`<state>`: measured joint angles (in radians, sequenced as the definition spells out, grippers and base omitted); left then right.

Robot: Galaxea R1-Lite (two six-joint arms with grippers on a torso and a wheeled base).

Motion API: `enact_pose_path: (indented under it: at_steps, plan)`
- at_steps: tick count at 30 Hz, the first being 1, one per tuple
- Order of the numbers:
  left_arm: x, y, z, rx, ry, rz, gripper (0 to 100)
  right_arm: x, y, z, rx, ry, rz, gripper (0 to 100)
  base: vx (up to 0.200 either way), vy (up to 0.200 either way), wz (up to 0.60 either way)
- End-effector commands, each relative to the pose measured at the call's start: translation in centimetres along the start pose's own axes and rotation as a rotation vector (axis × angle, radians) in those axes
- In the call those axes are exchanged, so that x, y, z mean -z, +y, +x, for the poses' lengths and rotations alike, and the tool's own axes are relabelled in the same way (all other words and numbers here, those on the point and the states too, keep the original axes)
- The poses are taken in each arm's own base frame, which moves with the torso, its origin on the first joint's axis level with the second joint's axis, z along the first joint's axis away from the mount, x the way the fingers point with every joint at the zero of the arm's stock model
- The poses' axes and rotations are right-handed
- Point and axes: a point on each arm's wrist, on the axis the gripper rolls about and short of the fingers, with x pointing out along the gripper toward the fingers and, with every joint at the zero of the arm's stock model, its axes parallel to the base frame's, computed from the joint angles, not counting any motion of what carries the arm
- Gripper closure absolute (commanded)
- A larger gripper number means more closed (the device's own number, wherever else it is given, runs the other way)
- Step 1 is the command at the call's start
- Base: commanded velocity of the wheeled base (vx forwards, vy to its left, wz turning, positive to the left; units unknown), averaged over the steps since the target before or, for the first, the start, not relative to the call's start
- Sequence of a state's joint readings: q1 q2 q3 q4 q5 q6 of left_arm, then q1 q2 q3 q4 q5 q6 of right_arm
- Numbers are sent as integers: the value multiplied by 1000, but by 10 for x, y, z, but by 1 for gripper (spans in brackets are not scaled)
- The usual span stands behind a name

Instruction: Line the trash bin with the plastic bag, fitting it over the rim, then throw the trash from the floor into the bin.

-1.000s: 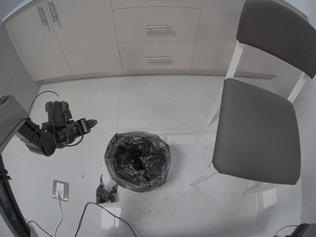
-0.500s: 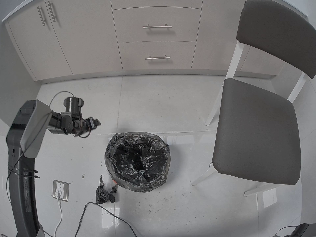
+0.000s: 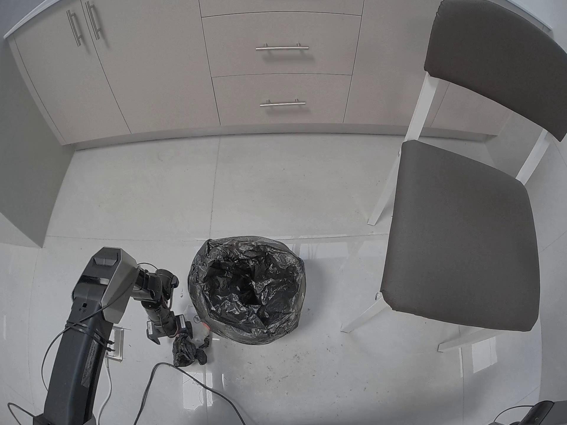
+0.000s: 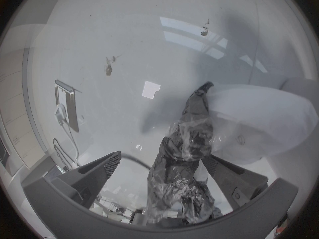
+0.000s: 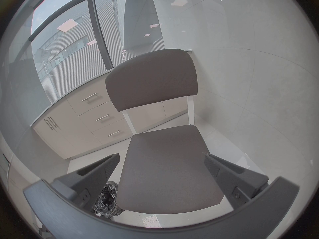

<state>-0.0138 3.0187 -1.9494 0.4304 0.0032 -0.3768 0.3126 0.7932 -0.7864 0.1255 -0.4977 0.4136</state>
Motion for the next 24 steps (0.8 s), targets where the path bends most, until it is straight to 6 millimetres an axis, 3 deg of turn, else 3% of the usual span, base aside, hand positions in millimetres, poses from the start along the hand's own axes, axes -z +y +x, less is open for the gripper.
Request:
enact_pose_path:
  at_steps: [1, 10, 16, 24]
  plan:
    - [0, 1, 29, -6, -35, -12, 0, 2, -1, 0, 2, -4, 1, 0, 0, 0, 0]
    - [7, -17, 28, -6, -41, -50, 0, 1, -2, -3, 1, -15, 4, 0, 0, 0, 0]
    - [3, -34, 6, 21, -77, -122, 0, 1, -2, -1, 2, -11, 1, 0, 0, 0, 0]
    - [7, -34, 3, 2, -43, -120, 0, 2, -2, -1, 3, -10, 6, 0, 0, 0, 0]
